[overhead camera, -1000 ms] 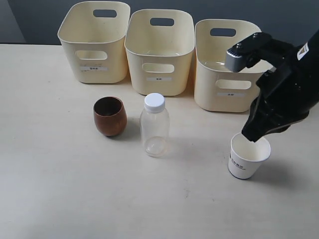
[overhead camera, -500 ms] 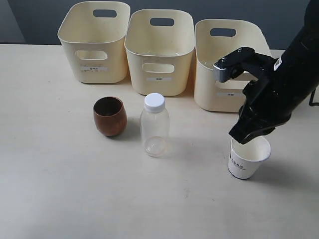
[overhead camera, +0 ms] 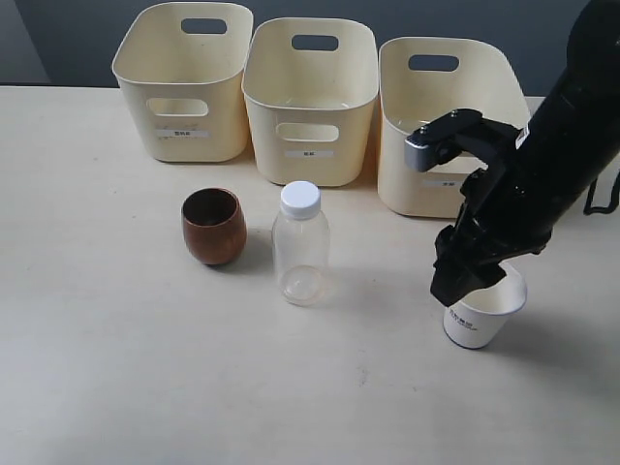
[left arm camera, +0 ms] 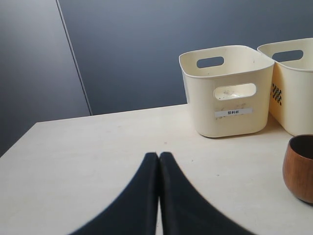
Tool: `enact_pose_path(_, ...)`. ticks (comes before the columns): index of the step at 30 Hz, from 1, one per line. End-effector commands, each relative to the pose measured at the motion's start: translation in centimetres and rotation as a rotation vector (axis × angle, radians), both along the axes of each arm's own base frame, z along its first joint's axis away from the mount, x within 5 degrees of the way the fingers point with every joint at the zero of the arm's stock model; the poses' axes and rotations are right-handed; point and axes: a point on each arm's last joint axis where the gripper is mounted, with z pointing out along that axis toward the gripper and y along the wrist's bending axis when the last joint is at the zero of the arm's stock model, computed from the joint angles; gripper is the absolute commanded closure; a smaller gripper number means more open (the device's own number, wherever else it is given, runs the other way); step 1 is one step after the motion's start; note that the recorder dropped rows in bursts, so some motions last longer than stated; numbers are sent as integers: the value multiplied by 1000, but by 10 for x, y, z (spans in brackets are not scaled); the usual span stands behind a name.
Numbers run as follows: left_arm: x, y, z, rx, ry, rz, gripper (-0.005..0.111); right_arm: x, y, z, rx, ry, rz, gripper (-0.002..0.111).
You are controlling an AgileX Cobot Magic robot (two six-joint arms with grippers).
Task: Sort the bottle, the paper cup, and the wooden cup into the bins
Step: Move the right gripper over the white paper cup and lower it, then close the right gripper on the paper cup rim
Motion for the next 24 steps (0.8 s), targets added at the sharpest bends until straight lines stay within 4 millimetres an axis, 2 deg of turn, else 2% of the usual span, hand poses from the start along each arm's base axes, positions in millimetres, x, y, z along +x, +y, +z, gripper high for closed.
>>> enact_pose_path(1, 0, 0, 0, -2, -10, 1, 107, 3, 1, -3, 1, 3, 3, 47)
enact_pose_path(24, 0, 0, 0, -2, -10, 1, 107, 6, -1, -4, -27, -20, -22, 47)
